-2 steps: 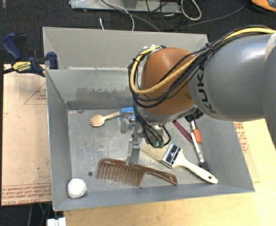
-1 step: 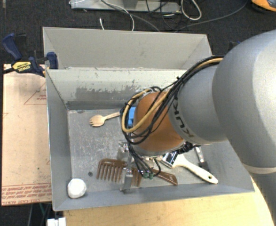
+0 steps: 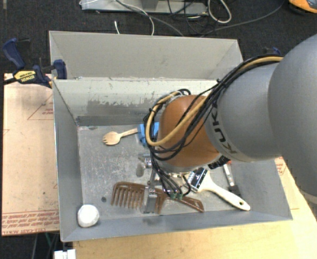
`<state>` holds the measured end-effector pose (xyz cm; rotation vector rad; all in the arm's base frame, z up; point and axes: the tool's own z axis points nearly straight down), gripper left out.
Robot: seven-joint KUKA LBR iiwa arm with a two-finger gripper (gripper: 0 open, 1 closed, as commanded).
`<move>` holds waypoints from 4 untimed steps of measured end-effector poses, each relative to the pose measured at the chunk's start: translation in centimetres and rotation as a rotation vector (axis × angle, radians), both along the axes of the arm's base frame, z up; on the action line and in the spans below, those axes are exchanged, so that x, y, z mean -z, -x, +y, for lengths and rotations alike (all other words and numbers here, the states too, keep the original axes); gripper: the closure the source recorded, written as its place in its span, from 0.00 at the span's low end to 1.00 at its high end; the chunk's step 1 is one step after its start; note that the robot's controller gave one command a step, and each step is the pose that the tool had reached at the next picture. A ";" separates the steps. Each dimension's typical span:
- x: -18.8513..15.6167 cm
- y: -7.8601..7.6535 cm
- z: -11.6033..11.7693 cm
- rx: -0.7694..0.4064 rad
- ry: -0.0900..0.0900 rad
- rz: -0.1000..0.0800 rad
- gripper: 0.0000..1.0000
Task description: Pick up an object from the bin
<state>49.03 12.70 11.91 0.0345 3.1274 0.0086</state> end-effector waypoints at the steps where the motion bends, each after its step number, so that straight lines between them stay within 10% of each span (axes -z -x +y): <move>1: 2.0 0.0 -0.2 0.138 0.003 0.020 0.00; 2: 4.9 0.1 2.0 0.006 -0.002 -0.005 0.00; 3: 4.8 -0.1 1.9 0.201 -0.001 0.016 1.00; 4: 4.8 -0.1 1.9 0.201 -0.001 0.016 1.00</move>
Offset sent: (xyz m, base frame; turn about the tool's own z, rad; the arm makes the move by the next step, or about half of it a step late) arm -0.0029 0.0199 -0.0491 0.0051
